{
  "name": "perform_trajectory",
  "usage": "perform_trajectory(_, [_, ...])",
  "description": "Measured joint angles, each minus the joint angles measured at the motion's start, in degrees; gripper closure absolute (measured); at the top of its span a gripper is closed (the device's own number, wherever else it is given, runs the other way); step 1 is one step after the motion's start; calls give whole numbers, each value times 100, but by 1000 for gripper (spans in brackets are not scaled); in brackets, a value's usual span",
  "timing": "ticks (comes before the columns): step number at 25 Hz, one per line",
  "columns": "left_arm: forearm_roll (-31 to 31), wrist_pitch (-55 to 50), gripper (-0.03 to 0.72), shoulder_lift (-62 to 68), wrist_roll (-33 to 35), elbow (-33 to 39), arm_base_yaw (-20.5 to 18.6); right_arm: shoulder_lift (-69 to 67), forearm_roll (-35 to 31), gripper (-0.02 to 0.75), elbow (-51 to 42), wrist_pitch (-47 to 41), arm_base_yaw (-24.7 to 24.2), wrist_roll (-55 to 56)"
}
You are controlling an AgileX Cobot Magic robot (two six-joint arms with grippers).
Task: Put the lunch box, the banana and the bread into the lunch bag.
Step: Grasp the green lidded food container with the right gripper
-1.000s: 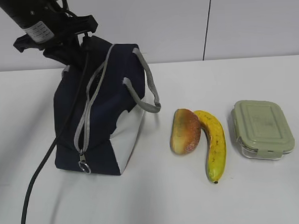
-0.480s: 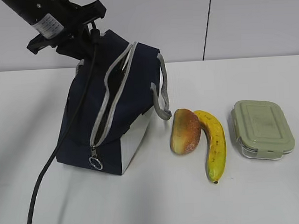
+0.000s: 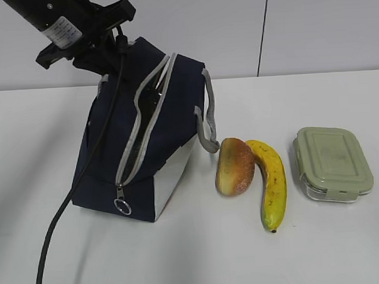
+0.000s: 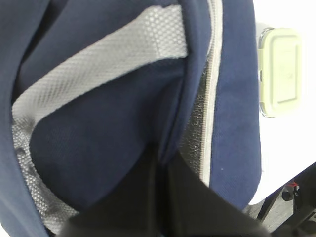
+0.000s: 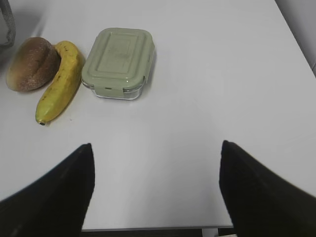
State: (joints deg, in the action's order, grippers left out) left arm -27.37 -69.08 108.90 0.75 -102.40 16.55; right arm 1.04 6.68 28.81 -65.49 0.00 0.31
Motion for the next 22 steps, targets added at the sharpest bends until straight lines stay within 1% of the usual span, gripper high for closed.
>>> perform_trajectory(5, [-12,0,688,0,0,0,0,0,-31,155,63,55,0,0])
perform_trajectory(9, [-12,0,688,0,0,0,0,-343,-80,155,319,535,0,0])
perform_trajectory(16, [-12,-18,688,0,45,0,0,-2047,-103,155,670,1374,0,0])
perform_trajectory(22, [-14,-48,688,0,64,0,0,-3795,-286,155,1127,1427,0,0])
